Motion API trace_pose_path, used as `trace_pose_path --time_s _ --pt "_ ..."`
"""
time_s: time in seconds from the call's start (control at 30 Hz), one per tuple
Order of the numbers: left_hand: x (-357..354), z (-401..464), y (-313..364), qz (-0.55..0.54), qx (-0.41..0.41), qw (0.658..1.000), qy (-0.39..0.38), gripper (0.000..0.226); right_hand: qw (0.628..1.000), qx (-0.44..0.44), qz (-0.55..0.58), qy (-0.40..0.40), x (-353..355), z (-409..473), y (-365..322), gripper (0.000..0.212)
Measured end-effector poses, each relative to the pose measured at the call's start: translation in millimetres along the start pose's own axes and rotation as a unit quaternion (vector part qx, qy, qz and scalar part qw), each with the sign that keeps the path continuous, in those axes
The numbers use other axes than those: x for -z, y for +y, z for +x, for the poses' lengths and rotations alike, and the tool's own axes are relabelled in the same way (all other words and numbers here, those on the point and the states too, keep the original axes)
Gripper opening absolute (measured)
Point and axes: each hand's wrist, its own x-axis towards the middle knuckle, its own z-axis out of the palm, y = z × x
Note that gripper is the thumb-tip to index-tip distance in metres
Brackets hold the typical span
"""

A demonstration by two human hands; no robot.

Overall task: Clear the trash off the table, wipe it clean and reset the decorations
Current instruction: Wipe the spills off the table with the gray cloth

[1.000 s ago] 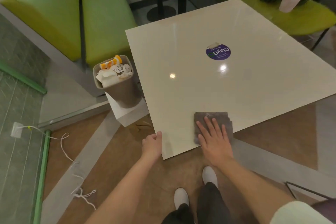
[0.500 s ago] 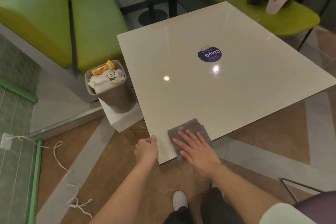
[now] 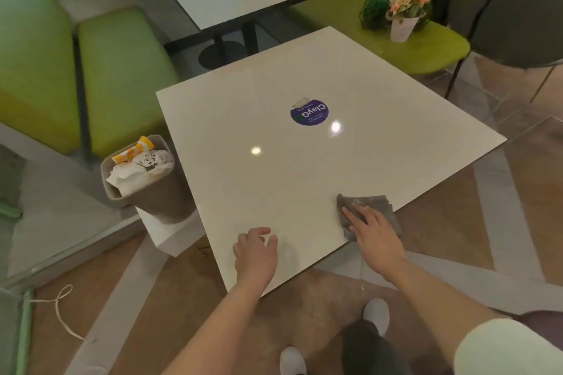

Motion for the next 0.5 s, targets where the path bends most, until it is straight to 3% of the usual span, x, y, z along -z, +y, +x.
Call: trace_pose_path --time_s 0.1,0.2,0.27,0.37,0.5 --pt "-12 4 21 -0.02 -0.036 0.999 -0.03 0.023 0.997 -0.066 -0.003 -0.027 10 18 20 0.049" --pt "-32 9 47 -0.022 -0.061 0.996 -0.059 0.021 0.995 -0.091 0.007 -0.043 7 24 11 0.063" --pt "-48 11 67 -0.029 -0.078 0.994 -0.072 0.02 0.997 -0.057 0.007 -0.042 -3 18 8 0.069" --pt "-77 17 107 -0.035 -0.088 0.991 -0.091 0.019 0.997 0.035 -0.014 -0.062 8 13 31 0.057" --pt "-116 23 154 -0.03 -0.089 0.989 -0.113 0.018 0.994 0.106 -0.012 -0.016 30 33 83 0.039"
